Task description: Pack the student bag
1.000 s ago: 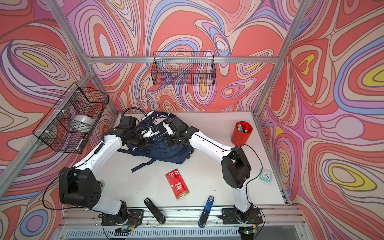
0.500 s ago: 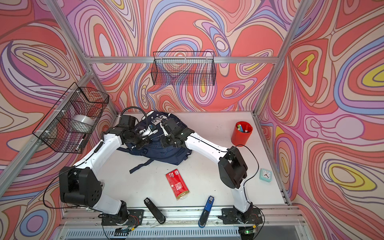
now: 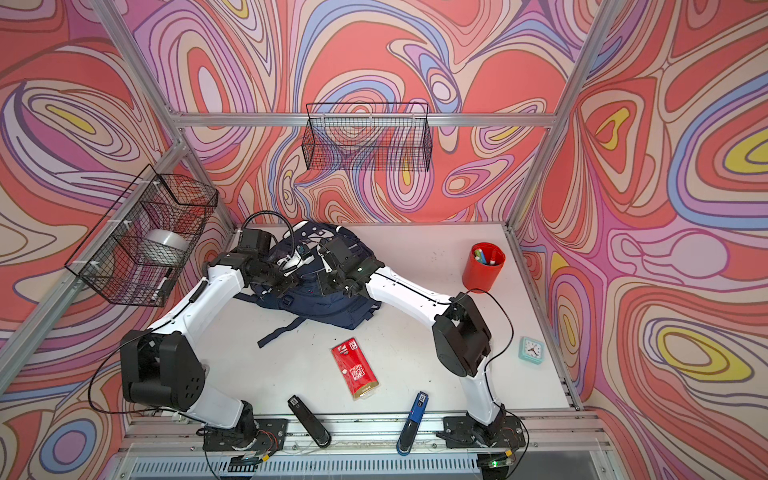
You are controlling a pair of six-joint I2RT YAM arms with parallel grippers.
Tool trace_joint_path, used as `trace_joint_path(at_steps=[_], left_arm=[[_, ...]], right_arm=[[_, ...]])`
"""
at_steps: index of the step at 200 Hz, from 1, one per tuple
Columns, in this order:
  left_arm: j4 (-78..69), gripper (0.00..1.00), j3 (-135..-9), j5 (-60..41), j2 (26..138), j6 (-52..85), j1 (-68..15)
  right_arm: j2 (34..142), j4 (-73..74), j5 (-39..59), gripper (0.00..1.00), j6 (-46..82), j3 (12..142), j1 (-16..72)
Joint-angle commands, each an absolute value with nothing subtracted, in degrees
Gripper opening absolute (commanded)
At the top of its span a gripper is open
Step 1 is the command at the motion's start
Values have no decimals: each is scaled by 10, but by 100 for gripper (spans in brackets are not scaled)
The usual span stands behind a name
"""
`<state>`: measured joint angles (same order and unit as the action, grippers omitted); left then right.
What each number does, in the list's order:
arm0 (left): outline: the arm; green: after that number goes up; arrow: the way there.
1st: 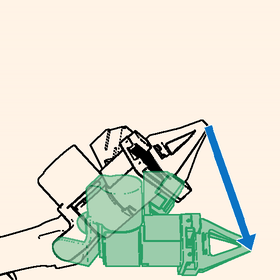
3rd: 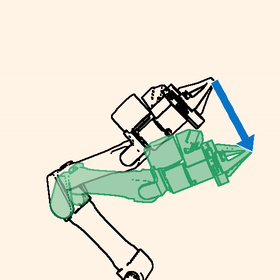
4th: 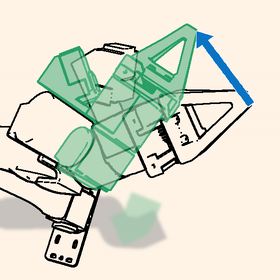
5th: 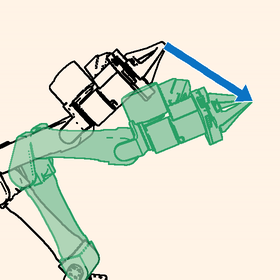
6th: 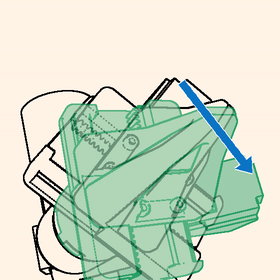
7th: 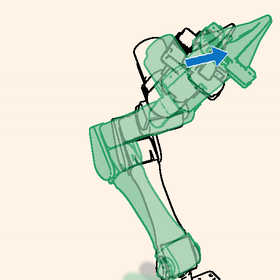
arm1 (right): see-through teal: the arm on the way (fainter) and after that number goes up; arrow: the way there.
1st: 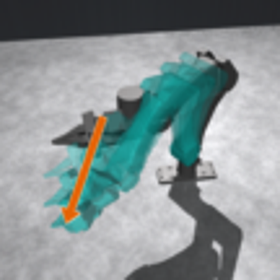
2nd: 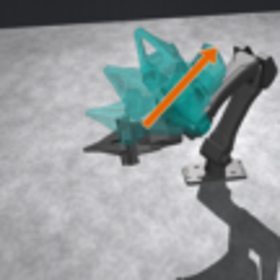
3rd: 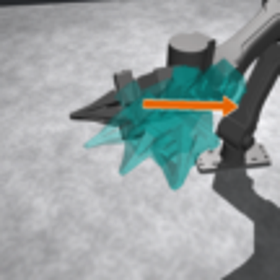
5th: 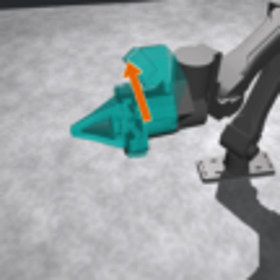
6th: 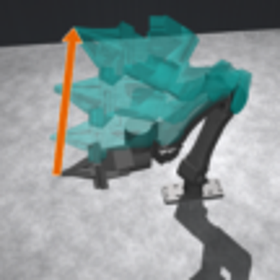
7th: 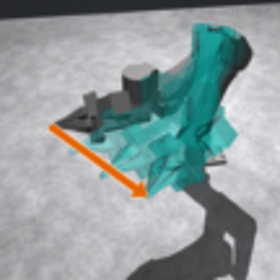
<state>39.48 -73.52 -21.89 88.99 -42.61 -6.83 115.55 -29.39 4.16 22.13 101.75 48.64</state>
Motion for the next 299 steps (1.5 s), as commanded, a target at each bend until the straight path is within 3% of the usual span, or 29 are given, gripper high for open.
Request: trace_joint_path(at_steps=[1,49,71,137,166,226,255,278,289,299], left_arm=[[346,0,-767,-347,899,-389,-93],[349,0,-769,-343,906,-383,-93],[343,0,-767,-335,905,-384,-92],[323,0,-735,-297,861,-390,-78],[335,0,-748,-323,865,-381,-78],[339,0,-754,-358,871,-376,-77],[338,0,-757,-396,879,-369,-73],[345,0,-756,-391,880,-375,-71],[338,0,-751,-388,875,-375,-70],[329,12,-746,-385,870,-372,-68]], right_arm=[[1194,-206,126,0,201,1055,557],[1191,-210,162,0,200,1071,569],[1166,-226,120,0,182,1063,570],[1079,-224,82,0,144,874,516],[1106,-218,102,0,155,915,528],[1179,-229,32,0,214,1030,576],[1205,-199,19,0,233,1024,575],[1167,-154,-3,0,242,967,573],[1153,-157,-1,12,237,957,570],[1139,-161,0,25,234,946,568]])
